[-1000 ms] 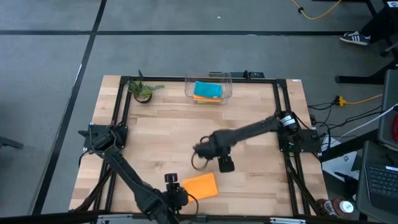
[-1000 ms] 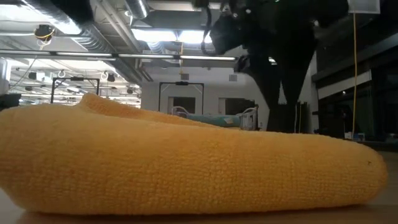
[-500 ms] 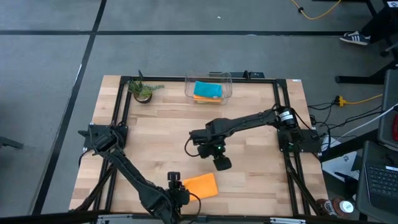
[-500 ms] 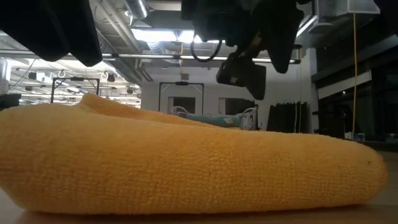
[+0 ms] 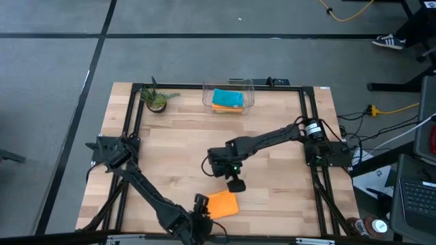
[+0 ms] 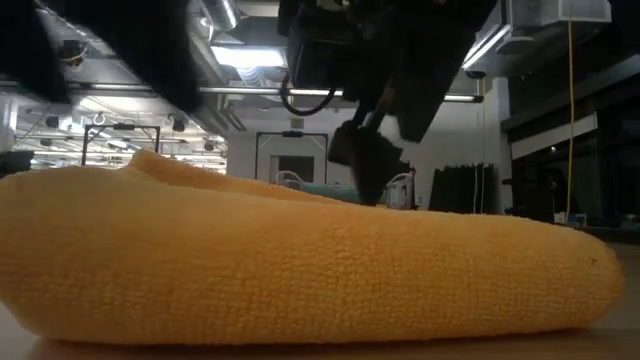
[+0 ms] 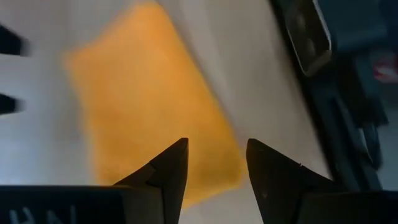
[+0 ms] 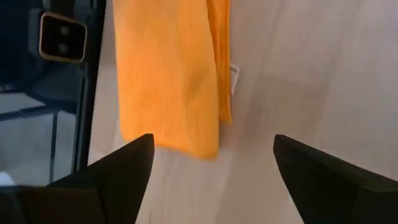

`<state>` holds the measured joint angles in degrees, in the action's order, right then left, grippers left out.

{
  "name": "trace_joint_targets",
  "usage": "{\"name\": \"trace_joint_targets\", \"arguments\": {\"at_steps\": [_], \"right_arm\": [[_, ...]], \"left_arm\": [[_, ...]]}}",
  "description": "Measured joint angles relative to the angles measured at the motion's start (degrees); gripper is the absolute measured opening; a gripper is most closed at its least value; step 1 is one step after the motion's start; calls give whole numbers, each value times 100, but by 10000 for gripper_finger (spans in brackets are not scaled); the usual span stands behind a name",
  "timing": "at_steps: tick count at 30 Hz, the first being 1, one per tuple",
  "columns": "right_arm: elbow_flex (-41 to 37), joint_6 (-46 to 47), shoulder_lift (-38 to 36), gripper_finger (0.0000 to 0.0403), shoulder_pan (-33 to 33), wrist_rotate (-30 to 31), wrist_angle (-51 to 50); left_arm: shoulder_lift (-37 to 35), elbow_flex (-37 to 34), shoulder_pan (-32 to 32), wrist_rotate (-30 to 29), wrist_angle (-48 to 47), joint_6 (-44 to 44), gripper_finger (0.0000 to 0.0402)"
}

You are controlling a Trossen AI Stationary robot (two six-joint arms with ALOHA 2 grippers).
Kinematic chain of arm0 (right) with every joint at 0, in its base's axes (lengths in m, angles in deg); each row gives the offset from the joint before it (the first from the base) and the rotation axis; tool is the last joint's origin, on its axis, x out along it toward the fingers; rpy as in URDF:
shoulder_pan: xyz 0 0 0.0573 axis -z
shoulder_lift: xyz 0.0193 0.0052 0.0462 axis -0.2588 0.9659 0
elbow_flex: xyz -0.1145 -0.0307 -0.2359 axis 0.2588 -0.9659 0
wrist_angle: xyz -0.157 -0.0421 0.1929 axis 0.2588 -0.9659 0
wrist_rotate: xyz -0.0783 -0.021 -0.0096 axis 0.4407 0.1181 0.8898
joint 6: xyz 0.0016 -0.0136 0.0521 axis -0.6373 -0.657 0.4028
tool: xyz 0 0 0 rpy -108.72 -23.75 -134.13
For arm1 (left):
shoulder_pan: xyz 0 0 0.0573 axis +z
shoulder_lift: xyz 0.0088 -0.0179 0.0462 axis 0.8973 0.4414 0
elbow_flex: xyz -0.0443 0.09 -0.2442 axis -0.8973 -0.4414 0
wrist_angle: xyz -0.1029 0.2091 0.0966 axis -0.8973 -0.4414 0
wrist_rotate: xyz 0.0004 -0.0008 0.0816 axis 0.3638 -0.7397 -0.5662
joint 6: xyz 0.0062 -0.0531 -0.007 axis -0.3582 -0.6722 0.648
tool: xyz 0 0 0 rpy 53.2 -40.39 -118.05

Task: Fold microfiber towels
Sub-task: Put the orange microfiber cloth into the transparent bin

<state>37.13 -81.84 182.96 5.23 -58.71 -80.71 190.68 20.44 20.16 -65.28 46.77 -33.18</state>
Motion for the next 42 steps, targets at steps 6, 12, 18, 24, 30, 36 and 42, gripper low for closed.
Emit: {"name": "trace_joint_targets", "arguments": {"at_steps": [6,12,18,24,30,36,42], "right_arm": [[-535,681,0,332,-108,63,1345],[-1197,1401,0,332,-80,79,2441],[-1647,1761,-11,332,-107,-216,3231],[-1759,2075,11,332,-313,-389,3700],[-1736,2276,300,332,-470,-242,4099],[-1721,2658,534,326,-591,-99,4661],[-1725,2663,574,304,-755,247,4683]], "left_arm": [[145,0,228,719,165,106,155],[146,0,226,866,224,297,155],[157,0,273,888,214,307,155],[159,-255,390,1314,420,292,155],[163,-459,473,1277,589,324,155],[163,-461,519,1241,598,310,155],[163,-461,517,1194,595,312,155]]}}
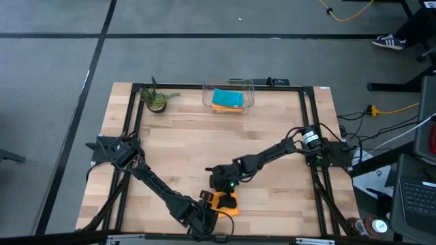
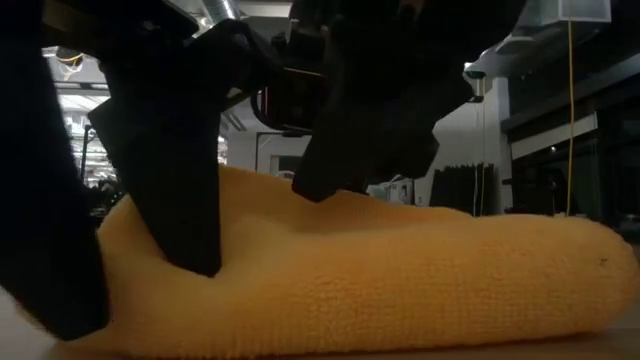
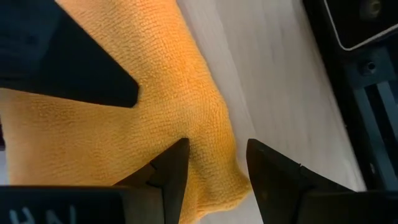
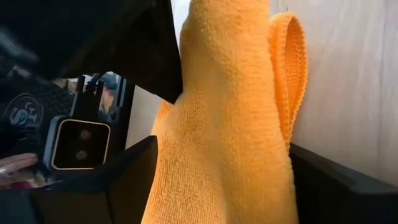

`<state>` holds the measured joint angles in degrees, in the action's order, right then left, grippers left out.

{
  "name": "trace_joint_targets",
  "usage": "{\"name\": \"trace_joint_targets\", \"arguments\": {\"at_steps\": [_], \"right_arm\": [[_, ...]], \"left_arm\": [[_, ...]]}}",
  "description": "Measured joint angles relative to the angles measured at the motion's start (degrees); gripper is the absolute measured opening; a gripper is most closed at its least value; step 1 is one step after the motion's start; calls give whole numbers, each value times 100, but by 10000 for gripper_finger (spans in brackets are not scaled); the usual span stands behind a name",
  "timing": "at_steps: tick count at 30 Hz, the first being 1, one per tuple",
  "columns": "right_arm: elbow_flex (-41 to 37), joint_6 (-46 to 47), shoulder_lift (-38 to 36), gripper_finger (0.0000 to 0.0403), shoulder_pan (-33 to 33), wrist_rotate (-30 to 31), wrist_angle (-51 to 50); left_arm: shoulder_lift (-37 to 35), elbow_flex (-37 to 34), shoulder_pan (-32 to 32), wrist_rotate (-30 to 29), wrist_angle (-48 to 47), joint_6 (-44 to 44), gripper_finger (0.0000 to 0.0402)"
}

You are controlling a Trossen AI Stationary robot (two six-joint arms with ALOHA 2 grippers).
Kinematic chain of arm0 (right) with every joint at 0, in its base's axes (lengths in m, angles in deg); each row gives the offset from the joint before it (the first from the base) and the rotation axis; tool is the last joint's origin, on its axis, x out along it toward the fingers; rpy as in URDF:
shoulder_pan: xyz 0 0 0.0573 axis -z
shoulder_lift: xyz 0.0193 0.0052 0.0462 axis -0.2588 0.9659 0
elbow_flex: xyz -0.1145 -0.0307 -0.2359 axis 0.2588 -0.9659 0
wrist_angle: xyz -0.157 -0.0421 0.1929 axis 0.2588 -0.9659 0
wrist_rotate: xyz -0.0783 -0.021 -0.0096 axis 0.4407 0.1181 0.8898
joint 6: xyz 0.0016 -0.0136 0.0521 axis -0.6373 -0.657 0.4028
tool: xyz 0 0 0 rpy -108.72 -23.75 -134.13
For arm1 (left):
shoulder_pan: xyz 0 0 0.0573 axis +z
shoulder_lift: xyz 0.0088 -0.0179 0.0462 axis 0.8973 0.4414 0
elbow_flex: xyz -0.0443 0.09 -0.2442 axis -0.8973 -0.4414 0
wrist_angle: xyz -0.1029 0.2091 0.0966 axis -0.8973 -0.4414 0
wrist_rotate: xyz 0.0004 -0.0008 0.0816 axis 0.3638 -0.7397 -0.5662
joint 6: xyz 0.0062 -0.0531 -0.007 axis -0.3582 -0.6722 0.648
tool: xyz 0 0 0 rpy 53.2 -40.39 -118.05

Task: Fold microfiber towels
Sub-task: Put the orange microfiber cloth into the transparent bin

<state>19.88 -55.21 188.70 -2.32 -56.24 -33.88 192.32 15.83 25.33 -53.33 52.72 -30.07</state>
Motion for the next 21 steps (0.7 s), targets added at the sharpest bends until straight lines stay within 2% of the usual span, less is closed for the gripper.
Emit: {"name": "trace_joint_targets", "arguments": {"at_steps": [6,10,15,21], "right_arm": [[2,-40,11,293,-134,298,34],[0,15,12,268,-186,426,31],[0,10,20,205,-278,595,24],[-11,40,47,98,-315,626,18]], "left_arm": [[0,1,0,-37,0,-4,155],[0,0,0,-46,0,-28,155],[0,1,-3,-322,-3,-146,155],[0,2,-12,-435,-3,-153,155]]}}
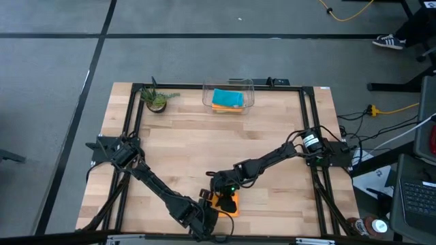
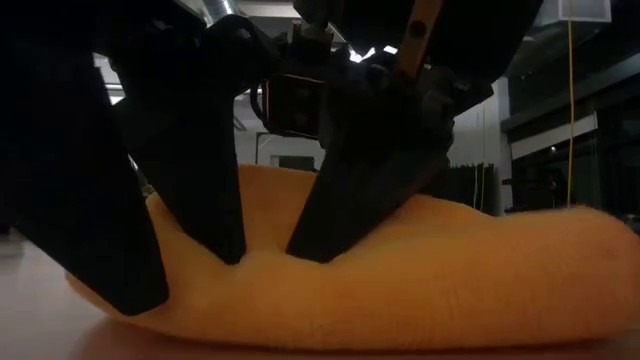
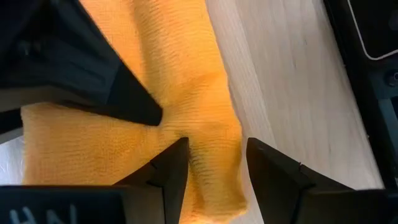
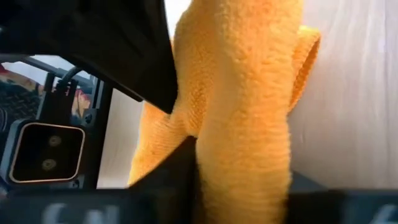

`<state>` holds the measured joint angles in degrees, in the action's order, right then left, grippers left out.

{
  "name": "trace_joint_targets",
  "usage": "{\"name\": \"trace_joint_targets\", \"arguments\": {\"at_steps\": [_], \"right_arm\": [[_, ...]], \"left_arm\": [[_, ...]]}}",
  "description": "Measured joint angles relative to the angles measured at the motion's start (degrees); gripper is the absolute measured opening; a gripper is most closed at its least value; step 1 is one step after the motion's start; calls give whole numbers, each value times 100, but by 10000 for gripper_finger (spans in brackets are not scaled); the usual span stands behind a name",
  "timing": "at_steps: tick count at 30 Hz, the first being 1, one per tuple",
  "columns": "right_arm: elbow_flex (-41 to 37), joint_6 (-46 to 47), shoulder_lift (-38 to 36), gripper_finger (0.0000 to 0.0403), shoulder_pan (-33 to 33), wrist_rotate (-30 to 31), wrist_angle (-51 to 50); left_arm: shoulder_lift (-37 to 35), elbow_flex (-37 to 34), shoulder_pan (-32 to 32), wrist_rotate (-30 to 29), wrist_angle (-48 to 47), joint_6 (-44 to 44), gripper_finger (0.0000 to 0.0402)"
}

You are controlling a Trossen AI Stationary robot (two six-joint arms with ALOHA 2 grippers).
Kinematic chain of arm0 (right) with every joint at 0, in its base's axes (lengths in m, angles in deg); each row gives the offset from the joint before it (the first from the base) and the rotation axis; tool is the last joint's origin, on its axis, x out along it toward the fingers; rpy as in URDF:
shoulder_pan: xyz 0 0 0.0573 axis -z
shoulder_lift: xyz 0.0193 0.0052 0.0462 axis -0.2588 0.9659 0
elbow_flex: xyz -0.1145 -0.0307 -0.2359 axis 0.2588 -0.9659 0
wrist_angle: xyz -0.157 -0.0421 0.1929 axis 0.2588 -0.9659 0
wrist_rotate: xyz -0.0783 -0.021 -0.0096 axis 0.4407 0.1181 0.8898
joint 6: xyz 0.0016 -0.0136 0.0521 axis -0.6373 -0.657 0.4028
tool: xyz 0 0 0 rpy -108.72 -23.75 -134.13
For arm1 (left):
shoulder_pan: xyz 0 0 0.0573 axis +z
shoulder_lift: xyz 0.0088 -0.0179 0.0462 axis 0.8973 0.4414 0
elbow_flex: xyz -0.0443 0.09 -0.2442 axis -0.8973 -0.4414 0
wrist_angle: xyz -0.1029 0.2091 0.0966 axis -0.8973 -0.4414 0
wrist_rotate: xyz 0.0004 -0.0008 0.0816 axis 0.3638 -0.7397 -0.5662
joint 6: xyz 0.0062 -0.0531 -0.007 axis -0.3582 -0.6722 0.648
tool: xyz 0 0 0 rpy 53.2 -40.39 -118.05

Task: Fold microfiber towels
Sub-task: Put the orange microfiber cloth into the transparent bin

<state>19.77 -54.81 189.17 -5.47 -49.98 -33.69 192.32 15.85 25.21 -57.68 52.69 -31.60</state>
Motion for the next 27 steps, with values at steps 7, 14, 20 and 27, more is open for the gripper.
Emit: {"name": "trace_joint_targets", "arguments": {"at_steps": [7,14,20,27], "right_arm": [[3,104,-29,17,117,-18,-78],[388,-348,-278,17,422,-316,-1100],[1153,-1440,-970,17,971,106,-2867],[2320,-2803,-1779,17,1652,1421,-5349]], "left_arm": [[-69,160,-55,-83,-564,-200,155],[-101,1190,-338,-345,-2876,-1275,155],[-111,1519,-599,-700,-4066,-2017,155],[-105,1403,-549,-928,-3923,-2185,155]]}}
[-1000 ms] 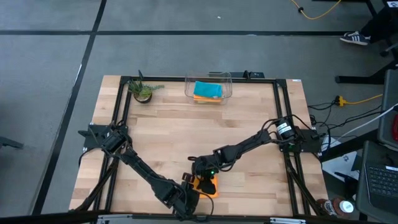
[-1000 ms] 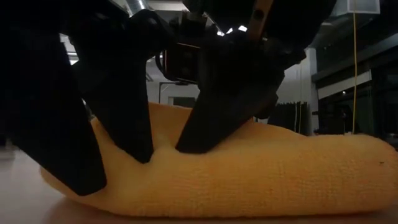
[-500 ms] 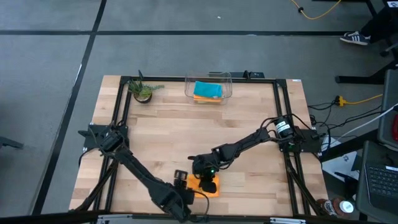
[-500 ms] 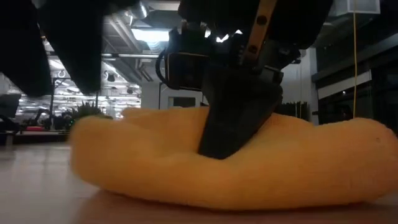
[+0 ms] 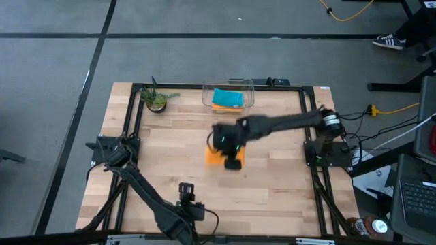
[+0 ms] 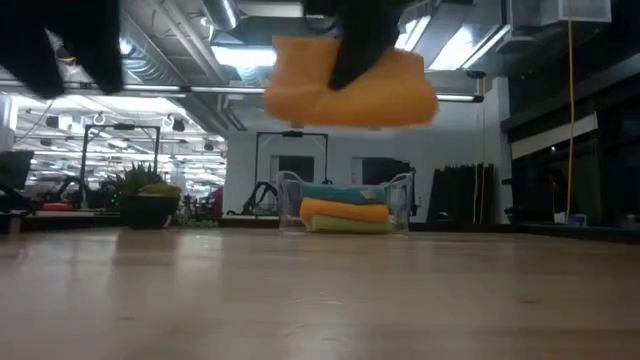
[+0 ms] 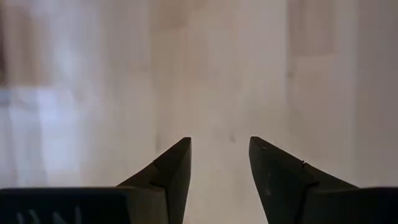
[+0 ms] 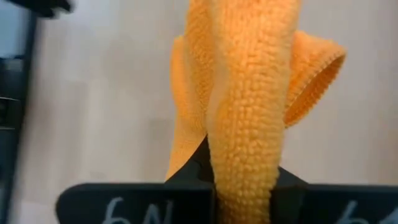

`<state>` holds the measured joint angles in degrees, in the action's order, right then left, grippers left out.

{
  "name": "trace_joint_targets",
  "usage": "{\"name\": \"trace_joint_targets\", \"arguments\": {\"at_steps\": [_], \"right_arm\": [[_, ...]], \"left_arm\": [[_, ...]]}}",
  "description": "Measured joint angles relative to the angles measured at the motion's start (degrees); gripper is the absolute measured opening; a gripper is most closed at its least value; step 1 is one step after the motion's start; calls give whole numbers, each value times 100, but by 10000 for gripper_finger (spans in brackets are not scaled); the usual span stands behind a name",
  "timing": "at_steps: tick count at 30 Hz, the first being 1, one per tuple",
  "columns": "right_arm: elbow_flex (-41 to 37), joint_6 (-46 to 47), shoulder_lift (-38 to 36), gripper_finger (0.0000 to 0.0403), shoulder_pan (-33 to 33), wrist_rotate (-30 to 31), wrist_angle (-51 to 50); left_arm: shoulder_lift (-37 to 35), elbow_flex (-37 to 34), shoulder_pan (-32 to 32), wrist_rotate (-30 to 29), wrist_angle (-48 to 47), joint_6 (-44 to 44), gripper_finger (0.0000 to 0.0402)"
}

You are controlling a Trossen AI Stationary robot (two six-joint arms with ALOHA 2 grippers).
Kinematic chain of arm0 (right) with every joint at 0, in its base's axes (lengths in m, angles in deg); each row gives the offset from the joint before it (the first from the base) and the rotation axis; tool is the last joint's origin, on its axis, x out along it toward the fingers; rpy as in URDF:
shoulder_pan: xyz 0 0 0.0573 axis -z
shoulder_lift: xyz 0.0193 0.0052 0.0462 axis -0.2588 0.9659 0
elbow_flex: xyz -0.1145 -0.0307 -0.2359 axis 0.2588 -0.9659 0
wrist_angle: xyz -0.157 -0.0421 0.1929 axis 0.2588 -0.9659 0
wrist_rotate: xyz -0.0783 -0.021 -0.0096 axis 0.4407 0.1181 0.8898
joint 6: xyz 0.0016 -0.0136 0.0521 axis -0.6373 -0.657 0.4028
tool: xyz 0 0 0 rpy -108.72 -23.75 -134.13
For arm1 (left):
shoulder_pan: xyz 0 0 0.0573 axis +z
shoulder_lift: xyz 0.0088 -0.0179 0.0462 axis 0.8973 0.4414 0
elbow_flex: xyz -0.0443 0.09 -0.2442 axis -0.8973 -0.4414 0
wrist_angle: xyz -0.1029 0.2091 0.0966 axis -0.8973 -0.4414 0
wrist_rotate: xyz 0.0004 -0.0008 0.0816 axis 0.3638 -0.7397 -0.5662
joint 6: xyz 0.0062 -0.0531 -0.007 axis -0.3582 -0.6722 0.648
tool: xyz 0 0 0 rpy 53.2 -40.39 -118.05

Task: Fold microfiber towels
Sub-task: Put the orange microfiber cloth into the transparent bin

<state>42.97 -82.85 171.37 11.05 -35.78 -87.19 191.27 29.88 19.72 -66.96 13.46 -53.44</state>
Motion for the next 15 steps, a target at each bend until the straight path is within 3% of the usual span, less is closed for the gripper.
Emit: {"name": "trace_joint_targets", "arguments": {"at_steps": [3,6,11,15], "right_arm": [[342,-744,-303,17,366,612,-626],[574,-1418,-592,17,922,625,-652],[787,-1956,-656,17,2281,-44,-524],[786,-2708,-274,17,3305,-1117,-415]], "left_arm": [[-1,-93,108,-110,1,209,155],[0,-266,295,-72,-24,447,155],[0,-583,721,271,-64,882,155],[-237,-1039,1057,411,-125,1089,155]]}}
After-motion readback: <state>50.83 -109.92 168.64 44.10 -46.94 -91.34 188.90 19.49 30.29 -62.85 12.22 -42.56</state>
